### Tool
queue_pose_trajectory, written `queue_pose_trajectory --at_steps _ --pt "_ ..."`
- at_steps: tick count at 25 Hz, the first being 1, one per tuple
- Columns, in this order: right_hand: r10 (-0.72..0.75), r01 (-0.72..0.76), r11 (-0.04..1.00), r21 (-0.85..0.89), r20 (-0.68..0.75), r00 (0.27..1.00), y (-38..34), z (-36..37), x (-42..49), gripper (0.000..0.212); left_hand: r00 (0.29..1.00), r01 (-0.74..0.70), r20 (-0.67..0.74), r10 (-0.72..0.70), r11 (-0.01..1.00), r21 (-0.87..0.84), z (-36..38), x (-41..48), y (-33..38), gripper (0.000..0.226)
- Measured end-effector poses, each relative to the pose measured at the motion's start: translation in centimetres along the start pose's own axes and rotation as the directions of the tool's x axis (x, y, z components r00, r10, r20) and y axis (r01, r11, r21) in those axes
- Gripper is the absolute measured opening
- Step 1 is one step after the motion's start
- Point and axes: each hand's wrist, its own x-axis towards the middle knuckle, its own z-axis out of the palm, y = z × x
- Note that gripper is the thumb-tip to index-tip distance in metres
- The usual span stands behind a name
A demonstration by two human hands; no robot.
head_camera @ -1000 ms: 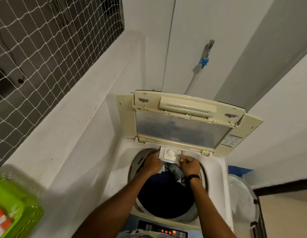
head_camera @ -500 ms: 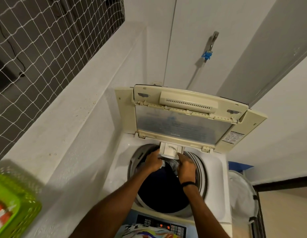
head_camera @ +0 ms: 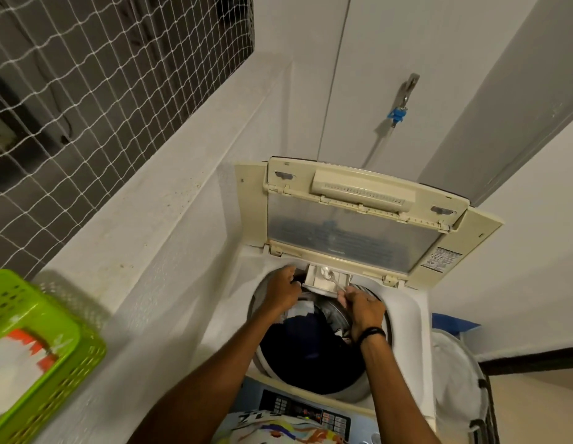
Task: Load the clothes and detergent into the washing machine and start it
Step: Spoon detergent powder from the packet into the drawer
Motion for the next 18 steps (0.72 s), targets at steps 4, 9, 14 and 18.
queue_pose_trajectory --at_steps 4,9,14,18 --pt "0.035 -0.077 0.957 0.278 0.153 0.988 -2.2 0.8 -3.6 0.011 0.989 -0.071 -0.133 0.060 0.994 -0.080 -3.5 -2.9 1.2 0.034" --pt "-0.051 -0.085 0.938 0.337 0.378 0.925 -5.2 3.8 -10.3 0.023 0.933 -0.223 -0.333 0.138 0.947 -0.232 -9.8 -9.3 3.4 0.036" --pt "-0.074 -0.051 0.985 0.166 0.667 0.742 -8.0 8.2 -18.4 0.022 0.789 -0.361 -0.570 0.228 0.923 -0.130 -18.2 -18.9 3.3 0.025" --pt "-0.090 0.130 0.991 0.022 0.837 0.539 -9.5 12.3 -25.3 0.018 0.548 -0.172 -0.811 0.202 0.977 0.126 -24.2 -26.9 0.3 0.017"
